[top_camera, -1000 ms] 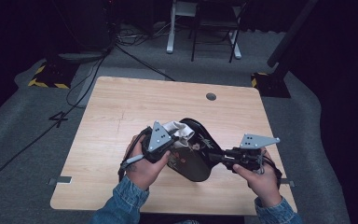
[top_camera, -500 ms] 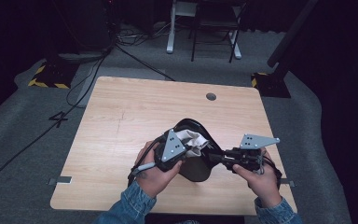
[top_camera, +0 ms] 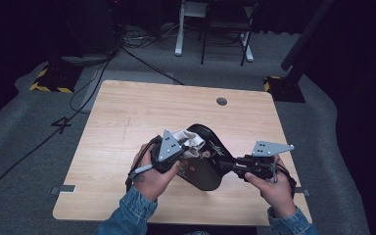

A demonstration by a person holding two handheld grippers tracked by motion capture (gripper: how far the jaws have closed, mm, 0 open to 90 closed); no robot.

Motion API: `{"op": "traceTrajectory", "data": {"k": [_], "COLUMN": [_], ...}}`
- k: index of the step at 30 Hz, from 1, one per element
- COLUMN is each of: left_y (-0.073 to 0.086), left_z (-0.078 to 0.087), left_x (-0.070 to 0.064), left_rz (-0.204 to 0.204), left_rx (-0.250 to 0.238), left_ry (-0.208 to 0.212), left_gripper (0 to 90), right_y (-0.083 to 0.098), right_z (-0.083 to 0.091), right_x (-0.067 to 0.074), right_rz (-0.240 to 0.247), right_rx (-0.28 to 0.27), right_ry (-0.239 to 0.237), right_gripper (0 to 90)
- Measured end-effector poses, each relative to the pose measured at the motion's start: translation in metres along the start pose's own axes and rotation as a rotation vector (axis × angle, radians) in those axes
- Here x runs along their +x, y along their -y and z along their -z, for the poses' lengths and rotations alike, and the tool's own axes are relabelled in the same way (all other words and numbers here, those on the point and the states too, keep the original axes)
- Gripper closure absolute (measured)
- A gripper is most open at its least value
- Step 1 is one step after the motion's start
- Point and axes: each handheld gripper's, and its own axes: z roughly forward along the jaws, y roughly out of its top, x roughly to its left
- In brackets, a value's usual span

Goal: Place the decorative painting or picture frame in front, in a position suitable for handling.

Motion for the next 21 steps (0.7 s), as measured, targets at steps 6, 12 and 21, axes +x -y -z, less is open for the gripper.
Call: {"op": "traceTrajectory", "data": {"k": [6,12,21], "left_y": [0.000,-0.002,0.003], "left_z": [-0.001,-0.007,-0.008], "left_x": [-0.003,-0.019,-0.018], "left_rz": [-0.001,-0.023,-0.035], "left_rx": [0.000,0.009,0.035], "left_ry": [0.014,0.076,0.053], "left_gripper": [84.6,84.6,84.5], "right_y": [0.000,0.000,0.000], "right_z": [0.000,0.000,0.000], "right_x": [0.000,0.000,0.000], "right_rz": [0.001,-0.002,-0.007], "right_rx": [0.001,0.001,0.002], "right_ry": [-0.001,0.000,-0.002], "right_gripper": [78.8,78.8,78.8]}}
